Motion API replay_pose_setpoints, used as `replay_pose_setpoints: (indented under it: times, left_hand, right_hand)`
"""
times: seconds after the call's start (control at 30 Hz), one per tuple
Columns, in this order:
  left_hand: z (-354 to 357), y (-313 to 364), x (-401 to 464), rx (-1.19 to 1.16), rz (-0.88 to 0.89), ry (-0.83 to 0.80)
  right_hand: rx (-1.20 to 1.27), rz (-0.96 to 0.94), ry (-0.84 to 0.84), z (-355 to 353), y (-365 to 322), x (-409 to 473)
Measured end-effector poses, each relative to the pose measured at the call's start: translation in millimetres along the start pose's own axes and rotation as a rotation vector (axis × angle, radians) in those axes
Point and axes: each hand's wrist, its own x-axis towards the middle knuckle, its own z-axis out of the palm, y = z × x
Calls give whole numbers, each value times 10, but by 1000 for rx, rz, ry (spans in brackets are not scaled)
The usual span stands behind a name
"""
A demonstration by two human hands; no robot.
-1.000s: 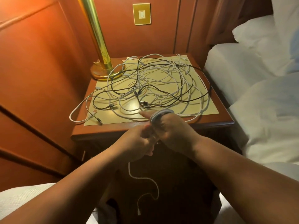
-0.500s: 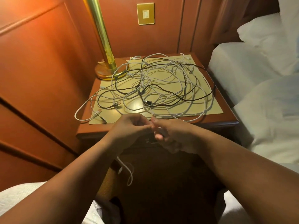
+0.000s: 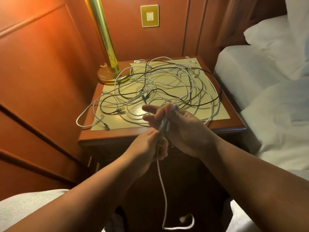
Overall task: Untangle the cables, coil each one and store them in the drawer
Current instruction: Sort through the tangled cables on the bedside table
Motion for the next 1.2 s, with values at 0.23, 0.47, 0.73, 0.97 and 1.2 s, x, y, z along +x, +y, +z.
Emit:
replay_pose_setpoints:
  times: [0.23,0.47,0.73,0.97,1.2]
  left_hand:
    - [-143,100,-44,273,-101,-140]
    - [-262,215,-61,913,88,-40]
    - [-479,214,16,550,343,209]
    - [-104,31,-36,-87,-63,28]
    - [-14,68,-59,-8,-110,-54]
  right_hand:
    - [-1474,-137,74,-46,39,21]
    - [-1711,213,266,-16,59,-20]
    - [-237,594,3,-24,-28,-20]
    - [619,285,-133,-56,-10,-35]
    - [-349,-38,174,102,116,-16]
